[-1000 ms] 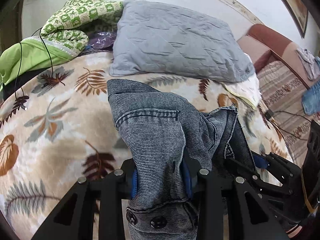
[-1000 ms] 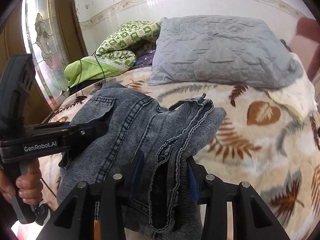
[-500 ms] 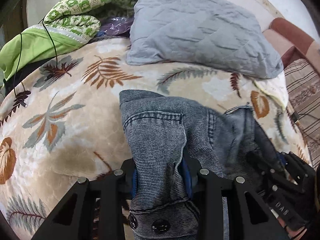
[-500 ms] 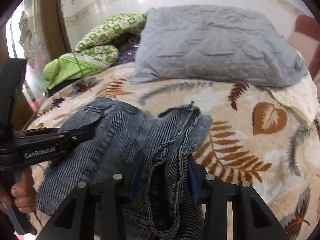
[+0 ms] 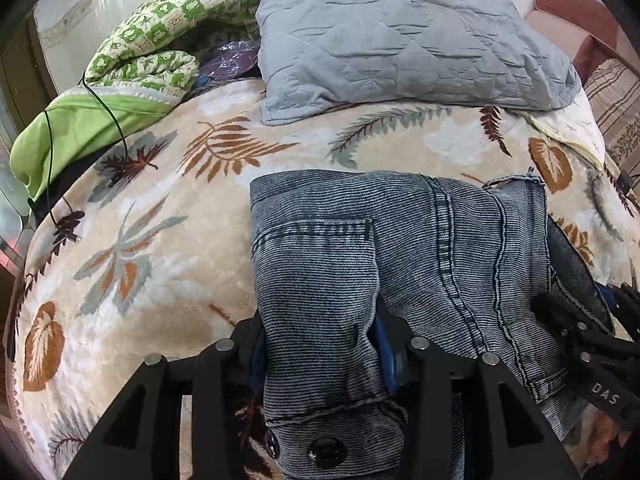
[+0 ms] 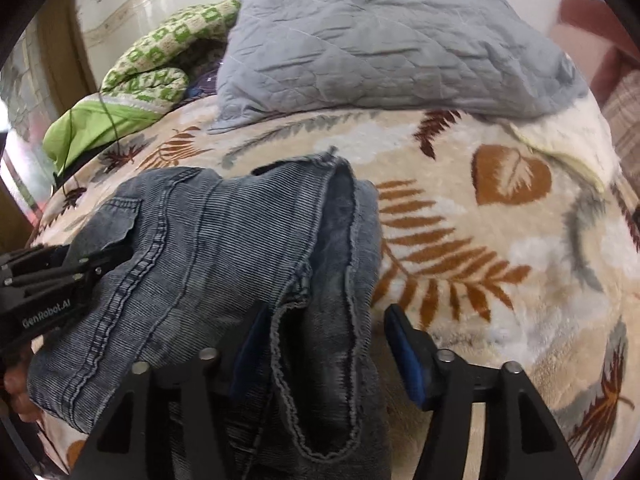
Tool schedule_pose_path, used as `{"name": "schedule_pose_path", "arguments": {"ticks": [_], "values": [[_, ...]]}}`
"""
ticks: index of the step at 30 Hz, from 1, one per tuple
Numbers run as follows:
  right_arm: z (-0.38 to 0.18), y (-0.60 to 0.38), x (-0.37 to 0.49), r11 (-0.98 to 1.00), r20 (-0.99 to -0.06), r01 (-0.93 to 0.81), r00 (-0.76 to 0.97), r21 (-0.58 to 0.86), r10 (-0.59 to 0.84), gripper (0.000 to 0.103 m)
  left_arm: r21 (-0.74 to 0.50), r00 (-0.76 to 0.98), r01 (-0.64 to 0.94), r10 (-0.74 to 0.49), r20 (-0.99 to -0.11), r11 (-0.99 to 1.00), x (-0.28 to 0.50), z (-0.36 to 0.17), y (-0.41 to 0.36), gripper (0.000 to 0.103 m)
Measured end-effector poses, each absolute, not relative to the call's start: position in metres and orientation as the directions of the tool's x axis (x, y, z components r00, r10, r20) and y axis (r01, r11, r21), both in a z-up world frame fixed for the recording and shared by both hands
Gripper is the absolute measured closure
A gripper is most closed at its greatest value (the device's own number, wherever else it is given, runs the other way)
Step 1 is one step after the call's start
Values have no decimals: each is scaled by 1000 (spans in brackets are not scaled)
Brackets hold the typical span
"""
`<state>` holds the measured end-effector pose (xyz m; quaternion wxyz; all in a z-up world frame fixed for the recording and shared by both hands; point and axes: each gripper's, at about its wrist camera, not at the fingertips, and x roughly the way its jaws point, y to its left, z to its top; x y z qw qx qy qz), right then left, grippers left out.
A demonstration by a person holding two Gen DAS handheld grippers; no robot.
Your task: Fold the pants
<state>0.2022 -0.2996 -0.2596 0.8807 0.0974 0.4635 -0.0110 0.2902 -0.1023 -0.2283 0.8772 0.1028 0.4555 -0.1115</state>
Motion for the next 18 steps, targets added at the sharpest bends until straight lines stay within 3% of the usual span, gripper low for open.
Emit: {"name": "schedule_pose_path", "arguments": {"ticks": [13,15,17,18], "values": [[-192,-296,194,990,-724,37,686,139,76,36,99,644,267,-101,-759,959,281,-187,-98,57],[-191,-291,203,989,-717,18,691,146,93,41,115,659,275,-100,-746,955,284,-182,-102,54],[-193,-286,214,988,-719,8,687,152,105,58,135,662,274,-85,-745,952,292,-184,-107,53],[-195,-285,219,987,-719,10,686,161,110,60,135,658,271,-81,-748,953,296,-186,-107,53]]}}
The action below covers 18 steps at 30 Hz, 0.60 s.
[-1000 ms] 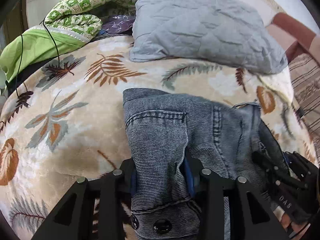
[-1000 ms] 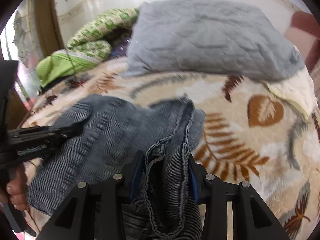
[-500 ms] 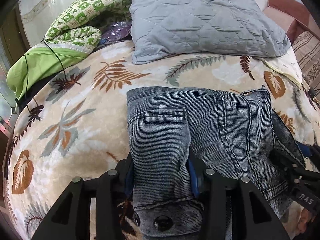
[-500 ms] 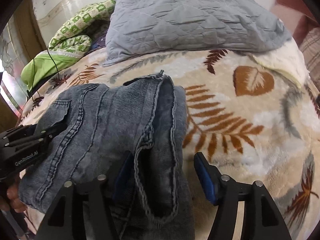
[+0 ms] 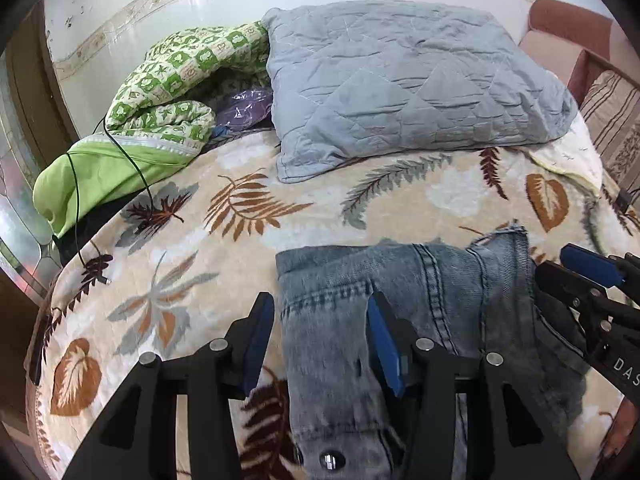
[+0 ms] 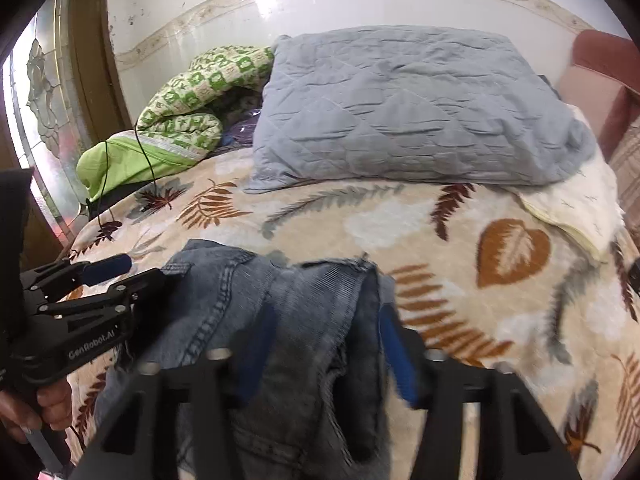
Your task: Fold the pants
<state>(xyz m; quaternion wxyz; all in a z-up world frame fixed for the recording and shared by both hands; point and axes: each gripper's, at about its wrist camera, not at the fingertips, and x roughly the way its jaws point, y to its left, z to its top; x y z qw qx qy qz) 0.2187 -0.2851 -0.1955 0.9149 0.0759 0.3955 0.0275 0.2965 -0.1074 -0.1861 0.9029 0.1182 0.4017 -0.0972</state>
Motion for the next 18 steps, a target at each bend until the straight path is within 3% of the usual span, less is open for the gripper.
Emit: {"name": "schedule_pose_path", "arguments": {"ticks": [8,12,18], "values": [[-229,-283,262,976,-757,26,636,216,151,64,121,578,236,-39,-815,964,333,-222,-108,53],[-255,-288,275,968,-803,65,573,243,163,64,173,606,244,-11,-795,954,332,-232,-111,39],[-257,-289,270,967,-806,70,569,246,164,63,160,605,247,-22,-796,956,329,-230,-102,36]]}}
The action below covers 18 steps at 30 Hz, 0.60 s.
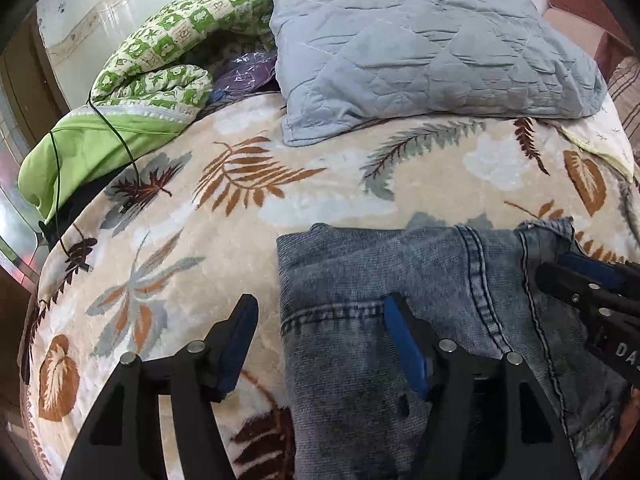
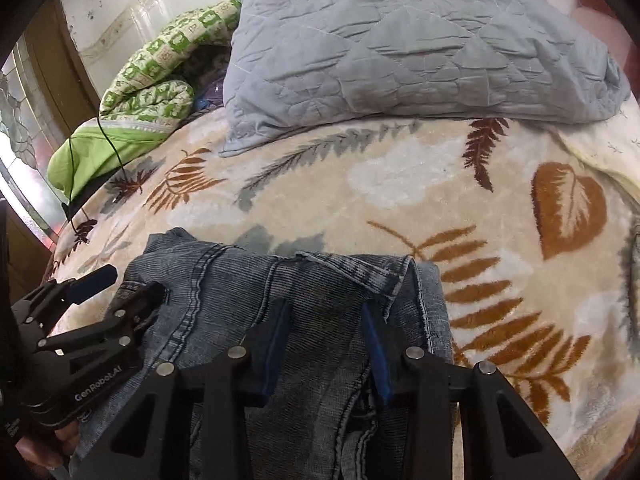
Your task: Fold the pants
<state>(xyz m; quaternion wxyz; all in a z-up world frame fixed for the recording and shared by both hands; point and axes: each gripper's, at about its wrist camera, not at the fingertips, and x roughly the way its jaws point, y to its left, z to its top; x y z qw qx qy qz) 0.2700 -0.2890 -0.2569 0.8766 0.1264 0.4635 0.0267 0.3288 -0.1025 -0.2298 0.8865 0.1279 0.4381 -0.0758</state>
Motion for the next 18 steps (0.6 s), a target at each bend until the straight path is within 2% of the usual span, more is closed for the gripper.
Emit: {"name": "schedule_pose_path", "arguments": {"ticks": [6,9,15,18], "values": [[-231,-294,225,957,-772,34,600,289,212,63,167,647,251,-37,-762,954,289,-203,-85,37],[-224,-283,198,972,-778,-26,594,235,204,63,175,650,271,-46,-758,947,258,-197,-78,37],[-231,-265,159,983,-811,-65,558,171,177,63,217,632,265,1,-775,939,222,-216,-76,36],[-244,-260,157,988,-836,-59,527,144,154,62,277,634,265,50,-772,924,223,-226,-85,36]]}}
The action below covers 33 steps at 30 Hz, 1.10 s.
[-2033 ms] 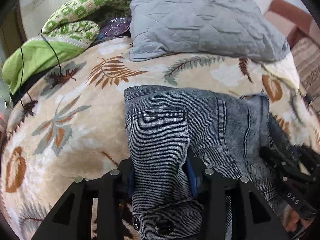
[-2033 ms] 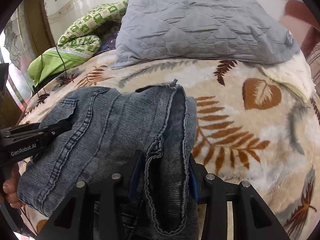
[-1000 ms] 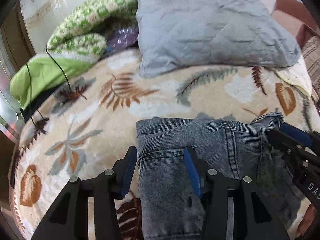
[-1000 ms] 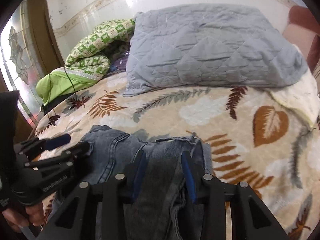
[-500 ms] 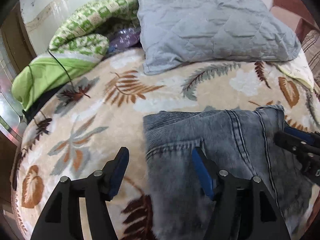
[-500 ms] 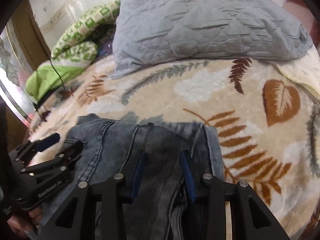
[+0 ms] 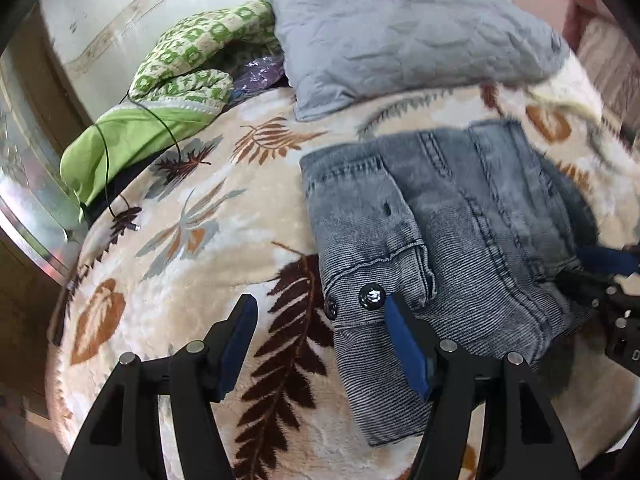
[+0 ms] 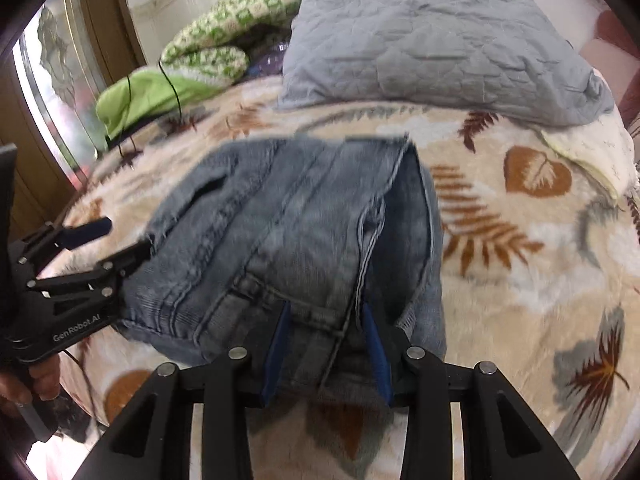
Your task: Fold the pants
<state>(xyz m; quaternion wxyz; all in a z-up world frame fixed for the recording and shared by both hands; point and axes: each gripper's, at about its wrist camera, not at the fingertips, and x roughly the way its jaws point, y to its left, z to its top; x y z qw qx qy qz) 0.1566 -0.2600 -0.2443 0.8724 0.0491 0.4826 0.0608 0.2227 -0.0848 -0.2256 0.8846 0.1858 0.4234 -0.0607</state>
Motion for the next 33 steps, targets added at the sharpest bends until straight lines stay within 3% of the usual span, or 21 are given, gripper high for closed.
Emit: {"name": "schedule_pose_path", "arguments": {"ticks": [9,12,17,23,33], "values": [[-190,-265,125,988,-776,-54,613,147,149,61,235,707,234,1,-707,944,191,-161,-81,36],[-162,-270,106,984,-730,-59,664,165,163,61,213,730,231,-25,-683,949,171,-139,-74,30],[-129,-281,69,983,-692,-38,705,180,155,49,164,736,213,-48,-675,963,134,-116,-52,25],[-110,-273,27,983,-671,-40,726,181,154,46,164,750,179,-26,-661,970,92,-101,-32,21],[-84,-238,-9,982,-621,-81,765,170,171,43,170,823,105,11,-568,980,48,-59,-10,15]]}}
